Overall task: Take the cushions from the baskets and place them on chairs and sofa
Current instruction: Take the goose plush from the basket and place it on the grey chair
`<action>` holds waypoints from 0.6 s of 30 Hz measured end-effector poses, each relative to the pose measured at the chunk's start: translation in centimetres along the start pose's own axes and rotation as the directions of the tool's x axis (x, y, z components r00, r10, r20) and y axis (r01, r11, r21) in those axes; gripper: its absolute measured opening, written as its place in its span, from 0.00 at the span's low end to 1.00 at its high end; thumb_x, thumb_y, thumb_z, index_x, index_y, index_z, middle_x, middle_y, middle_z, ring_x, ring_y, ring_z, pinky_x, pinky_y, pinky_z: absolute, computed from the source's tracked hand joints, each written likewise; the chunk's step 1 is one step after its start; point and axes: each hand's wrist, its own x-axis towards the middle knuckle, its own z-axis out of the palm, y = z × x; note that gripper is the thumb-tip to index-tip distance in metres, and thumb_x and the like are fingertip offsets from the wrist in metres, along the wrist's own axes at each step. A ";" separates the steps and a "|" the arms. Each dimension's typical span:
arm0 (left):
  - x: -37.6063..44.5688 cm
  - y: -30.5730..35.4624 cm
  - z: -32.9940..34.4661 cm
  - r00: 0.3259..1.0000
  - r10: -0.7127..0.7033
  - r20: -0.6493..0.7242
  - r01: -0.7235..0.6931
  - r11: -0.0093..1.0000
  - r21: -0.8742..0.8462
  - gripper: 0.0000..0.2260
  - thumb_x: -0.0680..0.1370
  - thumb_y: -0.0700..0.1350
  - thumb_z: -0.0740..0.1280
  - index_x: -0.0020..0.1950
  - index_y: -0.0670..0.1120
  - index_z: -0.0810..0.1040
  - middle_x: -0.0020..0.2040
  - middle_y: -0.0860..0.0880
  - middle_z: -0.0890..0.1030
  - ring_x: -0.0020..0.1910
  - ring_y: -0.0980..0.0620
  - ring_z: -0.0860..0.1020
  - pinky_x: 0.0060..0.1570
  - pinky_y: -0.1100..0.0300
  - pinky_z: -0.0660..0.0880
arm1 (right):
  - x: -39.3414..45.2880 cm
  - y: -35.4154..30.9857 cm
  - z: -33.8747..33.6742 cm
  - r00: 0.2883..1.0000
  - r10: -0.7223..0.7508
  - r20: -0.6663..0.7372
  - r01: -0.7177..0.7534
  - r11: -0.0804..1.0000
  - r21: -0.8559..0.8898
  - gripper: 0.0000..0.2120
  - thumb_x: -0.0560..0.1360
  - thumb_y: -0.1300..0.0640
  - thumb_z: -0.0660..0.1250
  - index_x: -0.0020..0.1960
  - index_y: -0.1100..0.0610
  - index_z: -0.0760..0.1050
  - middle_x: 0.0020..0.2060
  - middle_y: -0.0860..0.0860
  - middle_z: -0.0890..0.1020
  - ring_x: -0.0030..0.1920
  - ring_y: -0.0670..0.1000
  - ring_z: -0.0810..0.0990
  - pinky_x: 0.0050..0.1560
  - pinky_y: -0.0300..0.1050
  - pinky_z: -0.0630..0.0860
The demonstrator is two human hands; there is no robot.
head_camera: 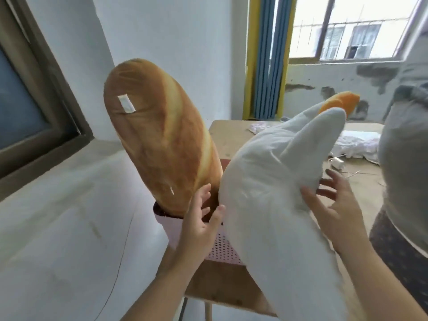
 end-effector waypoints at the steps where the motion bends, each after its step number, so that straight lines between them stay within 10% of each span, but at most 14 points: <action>1: 1.4 0.0 0.2 0.997 0.011 0.076 -0.009 1.000 -0.023 0.13 0.71 0.59 0.63 0.52 0.66 0.63 0.54 0.70 0.65 0.51 0.74 0.68 0.44 0.79 0.68 | 0.3 -0.2 0.6 0.999 0.042 -0.020 -0.043 0.997 -0.059 0.41 0.57 0.39 0.68 0.66 0.55 0.64 0.58 0.53 0.72 0.52 0.51 0.75 0.52 0.38 0.75; 7: 6.8 -0.9 2.2 0.945 -0.032 0.326 0.110 0.969 -0.222 0.46 0.57 0.70 0.59 0.72 0.52 0.55 0.71 0.52 0.64 0.68 0.56 0.64 0.67 0.60 0.61 | 4.1 -3.3 3.6 0.974 0.222 -0.048 -0.224 0.974 -0.027 0.24 0.64 0.50 0.74 0.55 0.52 0.67 0.51 0.50 0.78 0.48 0.50 0.76 0.47 0.42 0.70; 15: 6.1 -0.9 2.9 0.958 -0.125 0.259 0.235 0.858 -0.456 0.39 0.68 0.55 0.69 0.73 0.52 0.53 0.74 0.51 0.58 0.73 0.54 0.56 0.67 0.65 0.50 | 3.1 -3.5 4.1 0.979 0.185 -0.083 -0.192 0.978 -0.081 0.11 0.67 0.57 0.71 0.46 0.50 0.71 0.43 0.52 0.81 0.46 0.52 0.78 0.41 0.38 0.72; 18: 5.4 0.7 2.9 0.970 -0.103 0.222 0.205 0.838 -0.505 0.50 0.55 0.61 0.70 0.73 0.51 0.55 0.73 0.50 0.62 0.70 0.54 0.60 0.64 0.64 0.55 | 2.7 -5.4 3.8 0.988 0.107 -0.112 -0.113 0.992 -0.055 0.07 0.69 0.57 0.69 0.38 0.48 0.72 0.34 0.44 0.79 0.38 0.47 0.77 0.31 0.27 0.71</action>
